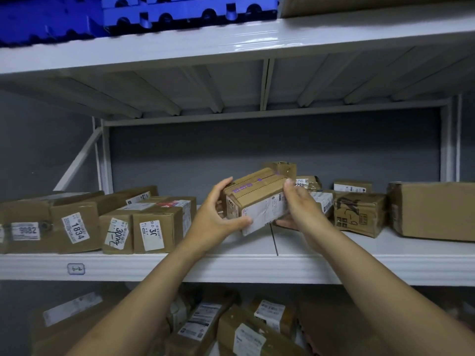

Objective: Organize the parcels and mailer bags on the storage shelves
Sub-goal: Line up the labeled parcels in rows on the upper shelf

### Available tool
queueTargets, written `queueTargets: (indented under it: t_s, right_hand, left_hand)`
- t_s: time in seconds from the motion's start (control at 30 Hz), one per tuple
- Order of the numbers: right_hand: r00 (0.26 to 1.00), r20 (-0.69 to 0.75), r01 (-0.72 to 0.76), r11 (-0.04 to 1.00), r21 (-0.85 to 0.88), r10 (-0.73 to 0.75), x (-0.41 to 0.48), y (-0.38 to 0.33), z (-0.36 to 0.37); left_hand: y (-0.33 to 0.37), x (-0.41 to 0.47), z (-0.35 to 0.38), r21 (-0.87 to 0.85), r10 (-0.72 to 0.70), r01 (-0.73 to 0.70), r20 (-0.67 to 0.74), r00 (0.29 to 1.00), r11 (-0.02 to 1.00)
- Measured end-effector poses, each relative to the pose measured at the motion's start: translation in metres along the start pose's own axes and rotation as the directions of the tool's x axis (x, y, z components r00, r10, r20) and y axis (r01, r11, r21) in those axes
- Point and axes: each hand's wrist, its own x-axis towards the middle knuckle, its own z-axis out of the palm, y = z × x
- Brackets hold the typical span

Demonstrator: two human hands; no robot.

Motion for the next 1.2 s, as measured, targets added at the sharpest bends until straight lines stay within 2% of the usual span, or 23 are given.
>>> queueTargets:
  t_s: [0.07, 0.2, 0.27, 0.37, 0.47, 0.57, 0.63, 0.7, 0.77, 0.87, 0.97, 1.03, 1.2]
  right_hand:
    - [0.998, 0.008, 0.058, 0.984, -0.169, -0.058, 0.002, 0.003, 0.007]
    - [0.976, 0.142, 0.192, 0.954, -0.228, -0.163, -0.005, 0.004, 0.022]
    - [0.950, 0.228, 0.277, 0.912, -0.301, -0.213, -0.007, 0.009, 0.029]
    - [0.937, 0.281, 0.305, 0.880, -0.364, -0.208, -0.007, 0.012, 0.037]
    - [0.912, 0.346, 0.349, 0.857, -0.380, -0.218, -0.006, 0.013, 0.041]
    - [0.895, 0.394, 0.369, 0.844, -0.390, -0.209, -0.007, 0.014, 0.048]
    - [0.897, 0.389, 0.375, 0.826, -0.420, -0.210, -0.005, 0.014, 0.054]
    - [0.892, 0.388, 0.400, 0.807, -0.435, -0.233, -0.005, 0.012, 0.061]
    - [0.871, 0.406, 0.447, 0.788, -0.423, -0.276, -0.004, 0.010, 0.068]
    - [0.838, 0.445, 0.505, 0.756, -0.417, -0.314, -0.005, 0.006, 0.080]
    - [0.831, 0.442, 0.521, 0.752, -0.404, -0.338, -0.004, 0.006, 0.090]
    - [0.827, 0.438, 0.532, 0.743, -0.406, -0.354, -0.004, 0.007, 0.097]
    - [0.823, 0.432, 0.544, 0.733, -0.408, -0.370, -0.002, 0.011, 0.114]
  left_hand:
    - [0.000, -0.002, -0.002, 0.137, 0.045, -0.037, -0.058, 0.997, 0.990]
    - [-0.008, -0.003, -0.009, 0.294, 0.046, 0.013, -0.192, 0.980, 0.956]
    - [-0.009, -0.004, -0.013, 0.406, 0.049, 0.043, -0.213, 0.976, 0.913]
    - [-0.012, -0.007, -0.019, 0.498, 0.007, 0.081, -0.172, 0.985, 0.863]
    - [-0.020, -0.011, -0.030, 0.494, -0.066, 0.112, -0.110, 0.992, 0.862]
    - [-0.021, -0.018, -0.045, 0.518, -0.024, 0.053, -0.062, 0.998, 0.854]
    - [-0.017, -0.021, -0.055, 0.620, 0.086, -0.031, -0.058, 0.995, 0.784]
    - [-0.011, -0.023, -0.069, 0.749, 0.206, -0.075, -0.084, 0.975, 0.658]
    - [-0.009, -0.022, -0.087, 0.828, 0.242, -0.065, -0.087, 0.966, 0.557]
    - [-0.015, -0.020, -0.112, 0.875, 0.035, 0.019, -0.041, 0.999, 0.483]
    - [-0.026, -0.021, -0.128, 0.913, -0.160, 0.050, 0.017, 0.987, 0.405]
    - [-0.031, -0.022, -0.133, 0.909, -0.193, 0.063, 0.020, 0.981, 0.411]
    - [-0.035, -0.024, -0.137, 0.909, -0.170, 0.062, 0.010, 0.985, 0.413]
